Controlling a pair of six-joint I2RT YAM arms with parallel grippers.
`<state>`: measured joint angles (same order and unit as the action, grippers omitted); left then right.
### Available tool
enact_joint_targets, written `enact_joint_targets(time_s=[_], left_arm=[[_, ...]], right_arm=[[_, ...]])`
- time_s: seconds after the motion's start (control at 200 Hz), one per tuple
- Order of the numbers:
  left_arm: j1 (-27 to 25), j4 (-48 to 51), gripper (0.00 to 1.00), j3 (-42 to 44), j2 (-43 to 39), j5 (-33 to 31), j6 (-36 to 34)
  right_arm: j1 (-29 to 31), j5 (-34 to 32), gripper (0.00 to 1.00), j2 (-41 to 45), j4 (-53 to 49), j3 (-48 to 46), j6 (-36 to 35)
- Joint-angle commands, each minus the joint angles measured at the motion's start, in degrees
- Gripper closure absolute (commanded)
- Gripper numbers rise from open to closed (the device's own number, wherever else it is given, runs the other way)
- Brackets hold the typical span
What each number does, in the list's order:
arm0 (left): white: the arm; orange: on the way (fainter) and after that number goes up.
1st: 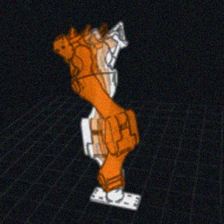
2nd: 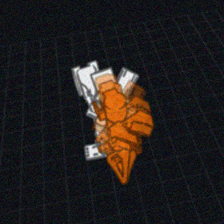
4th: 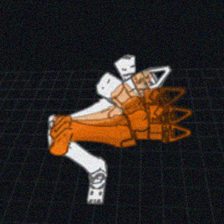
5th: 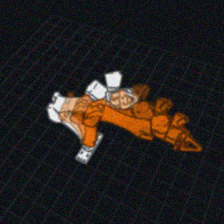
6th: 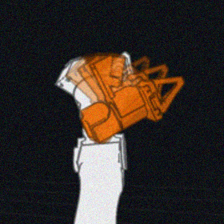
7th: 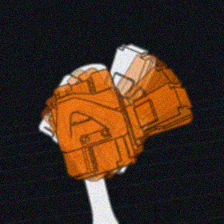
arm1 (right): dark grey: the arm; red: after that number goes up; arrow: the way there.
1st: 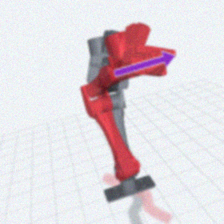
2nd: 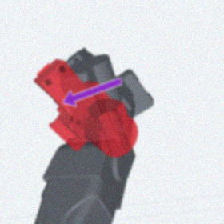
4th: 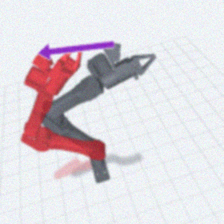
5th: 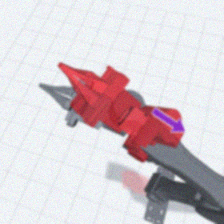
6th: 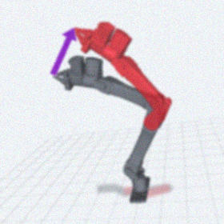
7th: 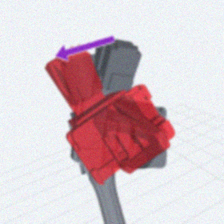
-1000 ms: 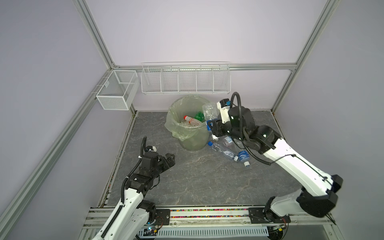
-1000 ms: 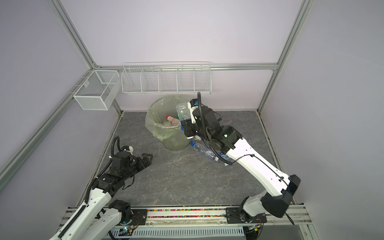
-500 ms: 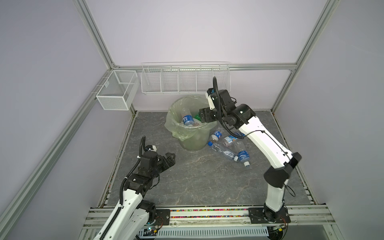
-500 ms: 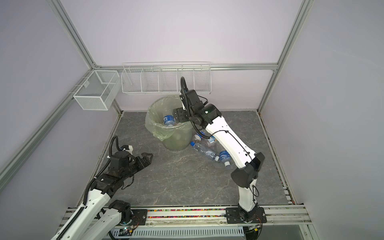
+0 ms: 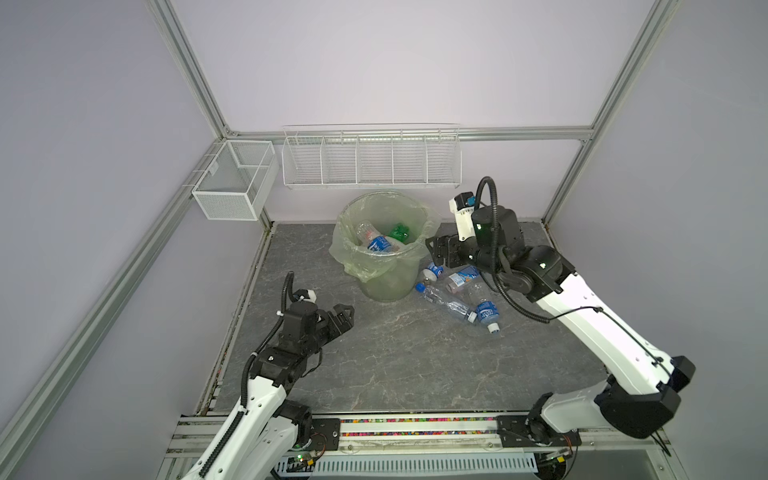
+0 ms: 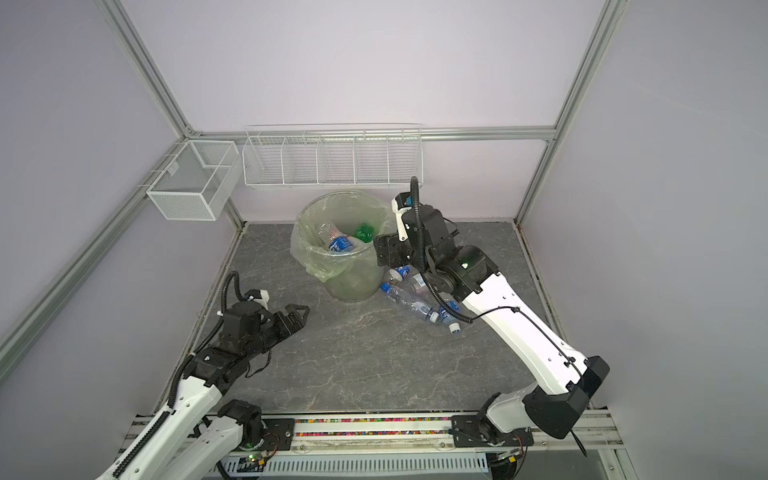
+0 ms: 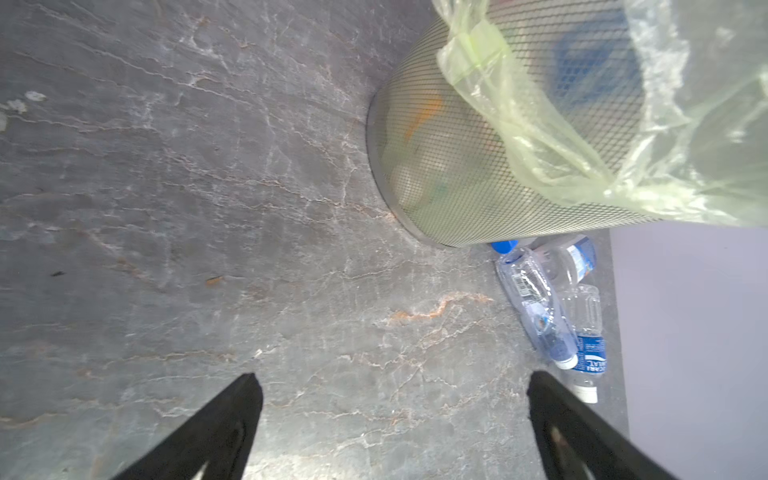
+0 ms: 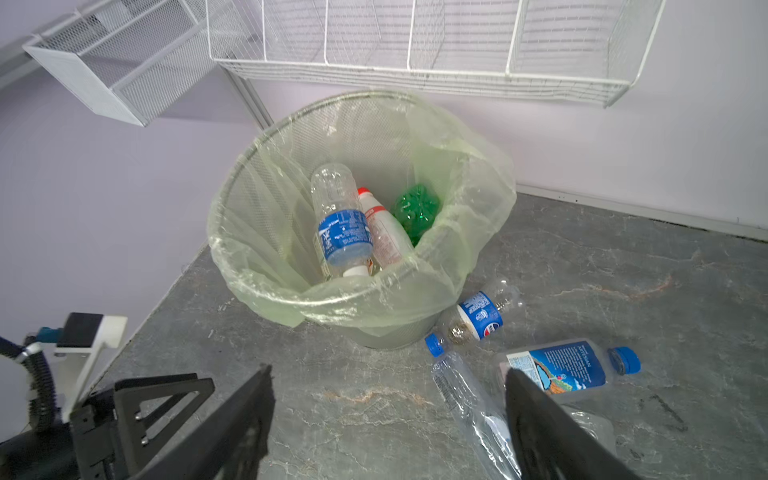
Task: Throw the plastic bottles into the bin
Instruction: 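Withdraw the right gripper from the bin while the left reaches toward the bottles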
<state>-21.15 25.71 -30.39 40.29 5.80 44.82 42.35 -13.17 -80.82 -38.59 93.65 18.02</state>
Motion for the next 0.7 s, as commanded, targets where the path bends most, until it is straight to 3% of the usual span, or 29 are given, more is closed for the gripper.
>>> enact_joint_targets(time_s=[0.0,0.22,0.44,0.695], left_arm=[[-3.0,-2.4,0.00,2.4,-1.7,-1.5,5.0],[-6.4,-0.2,0.00,2.9,-4.0,-5.6,7.9],[-8.8,0.9,0.00,3.4,-2.8,-5.0,12.3],[-20.1,-2.8,0.00,1.1,4.4,-11.8,17.7]], right_arm=[[-0.6,0.7,0.12,4.0,2.1,-4.6,1.7],[-1.3,0.2,0.12,10.5,3.0,-14.3,3.6],[-1.5,-1.6,0.12,18.0,2.1,-22.4,5.0],[-1.5,-4.3,0.12,29.9,-0.3,-34.0,7.9]])
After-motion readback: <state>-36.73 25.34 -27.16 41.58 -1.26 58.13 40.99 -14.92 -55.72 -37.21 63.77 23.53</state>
